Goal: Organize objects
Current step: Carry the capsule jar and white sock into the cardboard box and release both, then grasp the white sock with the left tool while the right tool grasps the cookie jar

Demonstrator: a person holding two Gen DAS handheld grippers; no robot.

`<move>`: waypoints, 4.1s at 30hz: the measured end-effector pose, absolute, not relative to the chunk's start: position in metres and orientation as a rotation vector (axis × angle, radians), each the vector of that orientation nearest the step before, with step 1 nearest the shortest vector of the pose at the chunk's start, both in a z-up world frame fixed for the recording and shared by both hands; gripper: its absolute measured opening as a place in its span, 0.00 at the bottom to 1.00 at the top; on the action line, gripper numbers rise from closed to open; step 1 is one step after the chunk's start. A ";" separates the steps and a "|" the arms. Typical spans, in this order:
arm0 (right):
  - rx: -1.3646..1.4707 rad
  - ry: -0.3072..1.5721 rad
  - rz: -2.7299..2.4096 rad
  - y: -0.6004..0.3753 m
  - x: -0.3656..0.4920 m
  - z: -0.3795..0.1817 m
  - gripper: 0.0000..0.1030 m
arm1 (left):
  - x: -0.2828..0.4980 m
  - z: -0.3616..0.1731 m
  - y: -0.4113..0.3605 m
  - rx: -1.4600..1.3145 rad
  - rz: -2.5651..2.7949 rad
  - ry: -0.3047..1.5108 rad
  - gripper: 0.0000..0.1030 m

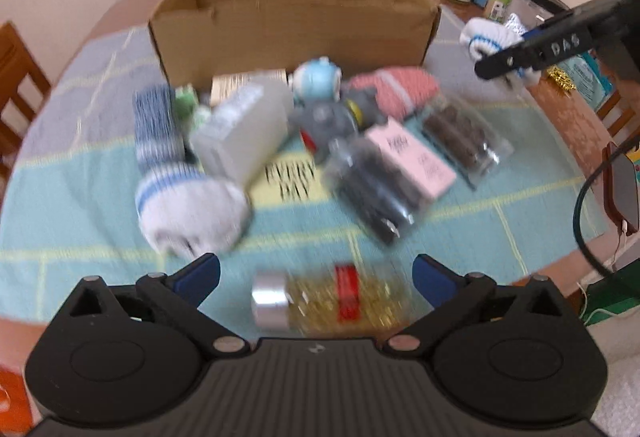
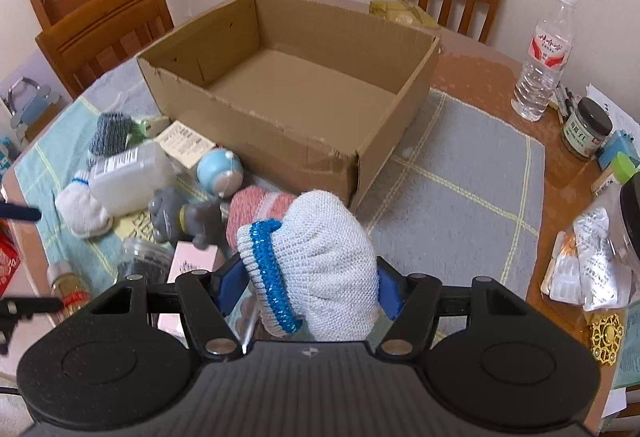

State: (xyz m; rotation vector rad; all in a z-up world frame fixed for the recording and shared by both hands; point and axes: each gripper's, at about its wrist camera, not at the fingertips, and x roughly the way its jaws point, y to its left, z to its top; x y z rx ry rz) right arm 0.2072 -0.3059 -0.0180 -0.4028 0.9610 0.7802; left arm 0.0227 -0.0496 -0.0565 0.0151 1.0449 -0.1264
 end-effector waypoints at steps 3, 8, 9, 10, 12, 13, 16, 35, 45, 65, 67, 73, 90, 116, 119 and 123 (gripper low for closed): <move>-0.423 0.970 0.778 -0.309 0.205 -0.020 0.68 | 0.013 -0.066 -0.054 -0.023 -0.118 1.059 0.99; -0.438 0.973 0.777 -0.313 0.204 -0.022 0.68 | 0.011 -0.081 -0.057 -0.048 -0.057 1.050 0.99; -0.439 0.973 0.778 -0.313 0.204 -0.022 0.68 | 0.011 -0.083 -0.057 -0.055 -0.050 1.045 0.99; -0.439 0.973 0.777 -0.313 0.204 -0.022 0.68 | 0.012 -0.085 -0.057 -0.061 -0.050 1.037 0.99; -0.440 0.973 0.777 -0.314 0.203 -0.022 0.68 | 0.014 -0.090 -0.058 -0.066 -0.048 1.027 0.97; -0.443 0.972 0.778 -0.314 0.203 -0.022 0.68 | 0.015 -0.092 -0.059 -0.062 -0.051 1.027 0.95; -0.455 0.963 0.785 -0.314 0.199 -0.020 0.68 | 0.018 -0.093 -0.061 -0.033 -0.059 1.030 0.91; -0.451 0.891 0.854 -0.290 0.205 0.012 0.68 | 0.068 0.003 -0.028 -0.004 -0.117 0.987 0.91; -0.394 0.810 0.858 -0.243 0.239 0.045 0.68 | 0.173 0.056 -0.009 0.046 -0.116 0.852 0.91; -0.289 0.840 0.645 -0.216 0.283 0.031 1.00 | 0.273 0.035 0.010 0.051 -0.080 0.856 0.98; -0.287 0.833 0.641 -0.219 0.280 0.035 1.00 | 0.270 0.038 0.010 0.051 -0.072 0.859 0.98; -0.312 0.790 0.656 -0.226 0.256 0.042 1.00 | 0.241 0.043 0.009 0.066 -0.075 0.828 0.99; -0.310 0.809 0.620 -0.287 0.184 -0.009 1.00 | 0.108 0.009 0.002 -0.083 0.043 0.834 0.99; -0.247 1.005 0.534 -0.346 0.154 -0.093 1.00 | 0.031 -0.071 -0.012 -0.053 0.230 0.930 0.99; -0.242 1.003 0.481 -0.352 0.156 -0.094 1.00 | 0.034 -0.075 -0.008 -0.056 0.203 0.933 0.99; -0.249 1.008 0.393 -0.358 0.164 -0.096 1.00 | 0.039 -0.080 -0.001 -0.072 0.163 0.942 0.99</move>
